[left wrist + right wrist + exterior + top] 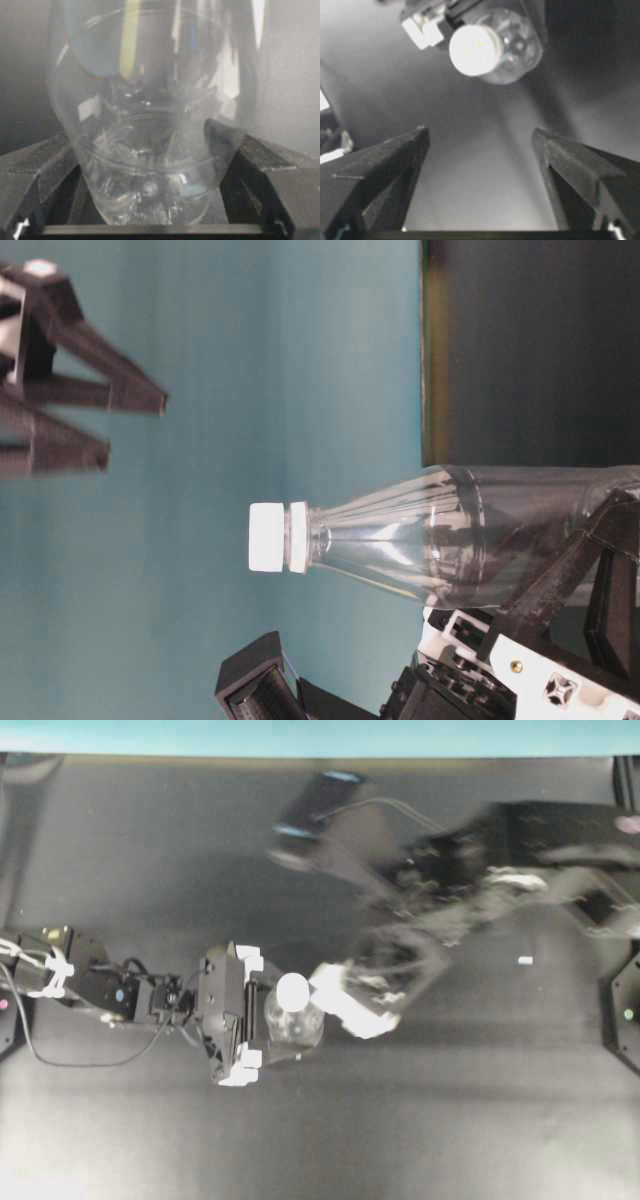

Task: Open the bottle cap by holding the bottle with the left arm and twisting the cap with the right arm.
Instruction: 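Bring the open right gripper to the white cap and close on it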

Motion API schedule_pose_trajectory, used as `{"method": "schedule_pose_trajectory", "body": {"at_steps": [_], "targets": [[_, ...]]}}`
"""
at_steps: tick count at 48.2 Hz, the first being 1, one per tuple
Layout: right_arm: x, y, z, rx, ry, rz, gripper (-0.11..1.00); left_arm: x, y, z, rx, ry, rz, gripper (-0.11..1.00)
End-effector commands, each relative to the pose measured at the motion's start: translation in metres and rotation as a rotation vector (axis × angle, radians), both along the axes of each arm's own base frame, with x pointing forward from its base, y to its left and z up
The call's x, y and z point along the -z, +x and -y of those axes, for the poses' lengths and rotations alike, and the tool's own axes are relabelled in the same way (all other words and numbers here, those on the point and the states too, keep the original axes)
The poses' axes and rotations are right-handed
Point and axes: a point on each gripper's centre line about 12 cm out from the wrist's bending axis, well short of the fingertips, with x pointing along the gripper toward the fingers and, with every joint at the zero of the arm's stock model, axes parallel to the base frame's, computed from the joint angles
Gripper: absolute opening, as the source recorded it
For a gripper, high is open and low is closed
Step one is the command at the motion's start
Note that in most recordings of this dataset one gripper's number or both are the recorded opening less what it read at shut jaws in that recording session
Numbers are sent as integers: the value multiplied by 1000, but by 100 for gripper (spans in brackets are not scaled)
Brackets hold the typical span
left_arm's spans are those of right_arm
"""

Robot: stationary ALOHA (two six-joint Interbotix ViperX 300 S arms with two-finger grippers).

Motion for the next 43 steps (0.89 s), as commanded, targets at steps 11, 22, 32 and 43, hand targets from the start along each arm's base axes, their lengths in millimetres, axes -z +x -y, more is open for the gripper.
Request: {"method": "schedule_pose_trajectory", "body": {"at_steps": [11,22,32,43], "targets": [[22,37,-8,56,33,-85,79,-4,1,5,14,-2,14,83],[39,51,-8,83,41,-119,79,-4,1,6,16,-1,12,83],[51,56,-8,83,39,-144,76,-3,1,6,17,1,9,83],[56,54,-8,76,33,-181,43,-2,1,6,16,1,5,83]]}}
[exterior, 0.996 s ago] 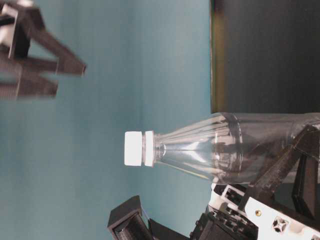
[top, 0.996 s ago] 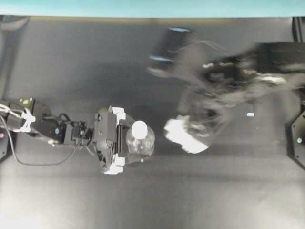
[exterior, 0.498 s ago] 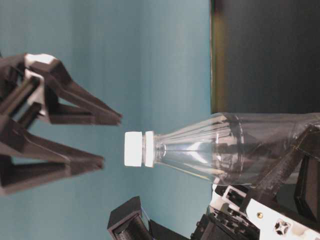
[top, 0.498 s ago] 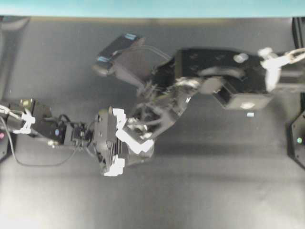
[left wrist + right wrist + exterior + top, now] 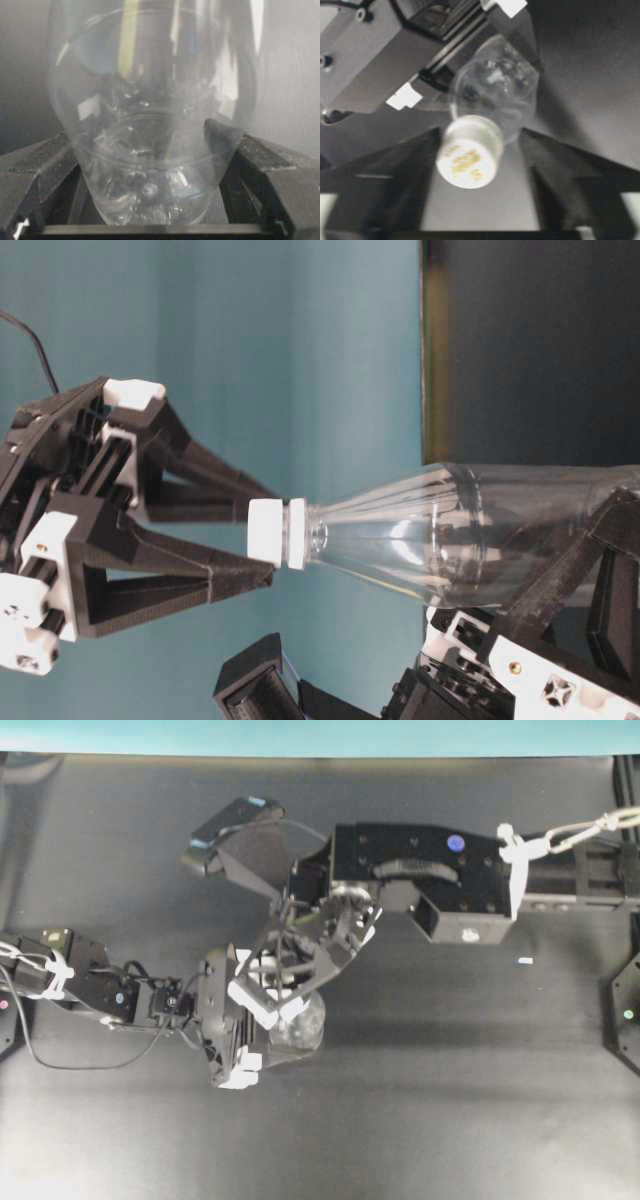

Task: Open the bottle cap by holding the bottle with the left arm and twisting the cap with the right arm.
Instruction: 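Bring the open right gripper to the white cap and close on it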

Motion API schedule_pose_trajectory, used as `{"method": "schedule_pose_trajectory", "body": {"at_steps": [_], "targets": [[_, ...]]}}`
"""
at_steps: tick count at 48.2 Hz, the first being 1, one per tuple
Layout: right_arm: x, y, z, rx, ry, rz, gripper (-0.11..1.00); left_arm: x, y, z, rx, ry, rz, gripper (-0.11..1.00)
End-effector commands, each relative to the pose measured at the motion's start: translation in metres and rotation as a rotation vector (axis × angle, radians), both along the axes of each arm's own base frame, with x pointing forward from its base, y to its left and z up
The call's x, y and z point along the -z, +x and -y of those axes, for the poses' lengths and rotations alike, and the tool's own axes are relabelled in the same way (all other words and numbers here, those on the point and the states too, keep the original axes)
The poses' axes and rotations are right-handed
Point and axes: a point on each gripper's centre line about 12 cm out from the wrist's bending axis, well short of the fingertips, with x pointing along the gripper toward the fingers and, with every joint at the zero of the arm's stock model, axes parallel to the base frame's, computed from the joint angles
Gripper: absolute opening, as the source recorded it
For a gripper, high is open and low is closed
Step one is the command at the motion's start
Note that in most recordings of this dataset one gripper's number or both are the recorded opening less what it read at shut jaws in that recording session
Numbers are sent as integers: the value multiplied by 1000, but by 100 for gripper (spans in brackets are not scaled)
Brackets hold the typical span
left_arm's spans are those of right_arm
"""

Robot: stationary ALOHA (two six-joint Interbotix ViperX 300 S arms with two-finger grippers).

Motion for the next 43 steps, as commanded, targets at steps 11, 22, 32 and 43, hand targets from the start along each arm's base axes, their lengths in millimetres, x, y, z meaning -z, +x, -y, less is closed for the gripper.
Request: {"method": "schedule_pose_trajectory", "body": {"at_steps": [11,22,32,43], "targets": [[-3,-2,-10,-23,1,-12,36,-3,1,2,7,1,11,83],[-5,0,-13,-95,-7,9,36,-3,2,1,5,4,11,83],[-6,3,-18,-158,13,29,36,-2,1,1,6,5,8,83],[-5,0,-17,-159,11,1,81,-2,0,1,6,5,5,83]]}}
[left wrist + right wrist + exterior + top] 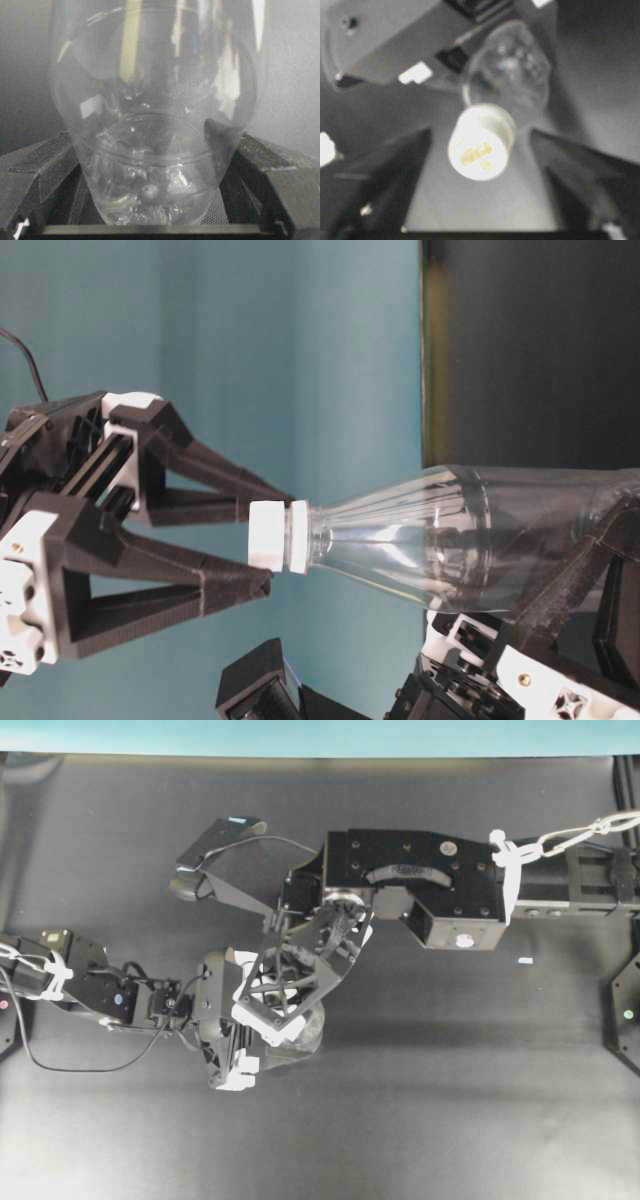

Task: Open the bottle cap by holding the bottle with the left arm and twisting the cap with the right arm.
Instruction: 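Bring the open right gripper to the white cap and close on it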

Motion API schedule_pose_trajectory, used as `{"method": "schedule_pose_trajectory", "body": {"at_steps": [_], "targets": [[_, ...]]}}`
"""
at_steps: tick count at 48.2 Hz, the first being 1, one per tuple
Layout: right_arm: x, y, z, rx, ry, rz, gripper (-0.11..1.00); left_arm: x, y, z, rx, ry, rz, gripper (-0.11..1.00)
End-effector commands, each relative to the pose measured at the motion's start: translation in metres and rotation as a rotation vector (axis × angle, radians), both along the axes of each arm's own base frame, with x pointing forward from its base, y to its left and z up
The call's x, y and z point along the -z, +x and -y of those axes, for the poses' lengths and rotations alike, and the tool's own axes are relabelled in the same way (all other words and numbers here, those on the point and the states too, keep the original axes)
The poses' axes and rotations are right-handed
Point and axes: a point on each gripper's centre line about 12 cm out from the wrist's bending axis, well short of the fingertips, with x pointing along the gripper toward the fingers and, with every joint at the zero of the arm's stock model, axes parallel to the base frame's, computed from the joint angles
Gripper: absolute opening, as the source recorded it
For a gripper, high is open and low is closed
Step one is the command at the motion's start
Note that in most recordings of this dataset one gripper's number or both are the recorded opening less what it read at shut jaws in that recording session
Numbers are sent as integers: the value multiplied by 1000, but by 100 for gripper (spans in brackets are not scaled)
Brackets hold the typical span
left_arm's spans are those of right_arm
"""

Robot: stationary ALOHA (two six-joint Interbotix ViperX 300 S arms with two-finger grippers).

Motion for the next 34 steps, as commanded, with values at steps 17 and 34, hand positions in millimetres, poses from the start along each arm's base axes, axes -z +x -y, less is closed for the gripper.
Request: {"method": "schedule_pose_trajectory", "body": {"at_steps": [17,34], "targets": [[-5,-3,-15,-41,-3,0,72,-3,1,0,1,-1,11,83],[-5,-1,-5,-20,-16,5,54,-2,1,1,4,-1,9,83]]}}
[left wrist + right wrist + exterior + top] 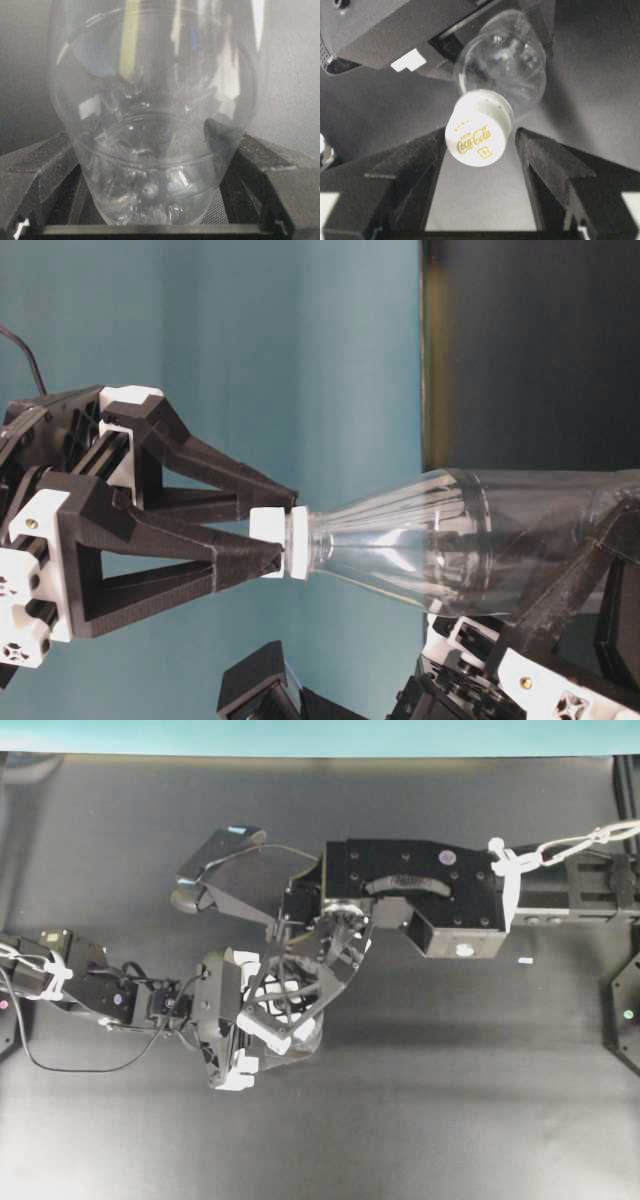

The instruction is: Open the bottle cap by holding the bottle with the left arm and twisting the cap with the right arm.

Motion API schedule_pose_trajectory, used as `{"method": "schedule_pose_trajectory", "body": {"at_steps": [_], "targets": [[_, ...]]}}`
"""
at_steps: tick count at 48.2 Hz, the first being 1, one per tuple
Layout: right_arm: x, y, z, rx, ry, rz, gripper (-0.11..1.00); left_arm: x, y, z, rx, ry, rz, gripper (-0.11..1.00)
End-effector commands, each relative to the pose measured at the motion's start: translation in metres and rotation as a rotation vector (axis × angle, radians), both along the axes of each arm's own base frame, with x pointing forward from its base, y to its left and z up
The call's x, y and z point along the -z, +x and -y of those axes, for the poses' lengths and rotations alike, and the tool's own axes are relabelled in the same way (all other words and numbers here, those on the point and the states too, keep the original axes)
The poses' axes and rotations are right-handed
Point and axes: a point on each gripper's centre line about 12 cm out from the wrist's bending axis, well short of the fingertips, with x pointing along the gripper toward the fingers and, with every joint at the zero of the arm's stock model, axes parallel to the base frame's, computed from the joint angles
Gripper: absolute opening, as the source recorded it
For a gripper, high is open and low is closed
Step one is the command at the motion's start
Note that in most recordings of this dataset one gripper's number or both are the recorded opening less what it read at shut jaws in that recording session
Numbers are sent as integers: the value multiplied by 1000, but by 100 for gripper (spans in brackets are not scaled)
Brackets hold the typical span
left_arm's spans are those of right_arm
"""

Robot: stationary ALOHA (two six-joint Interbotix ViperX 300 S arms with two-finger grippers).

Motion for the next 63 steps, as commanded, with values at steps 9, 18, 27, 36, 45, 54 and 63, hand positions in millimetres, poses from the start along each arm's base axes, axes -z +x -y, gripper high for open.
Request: {"method": "schedule_pose_trajectory", "body": {"at_steps": [9,18,27,36,45,54,63], "targets": [[-7,2,3,2,-2,21,54,-3,1,1,5,-1,11,83],[-7,2,3,-7,-5,22,45,-3,1,1,5,-1,11,83],[-7,2,3,-83,-26,36,38,-3,1,1,6,1,11,83],[-11,7,2,-262,-67,81,38,-2,1,1,6,2,9,83],[-15,11,3,-481,-124,119,38,-2,0,1,6,2,8,83],[-14,6,0,-769,-178,129,38,-1,-1,1,5,2,5,83],[-12,5,-5,-976,-220,161,38,0,-1,0,3,3,-4,83]]}}
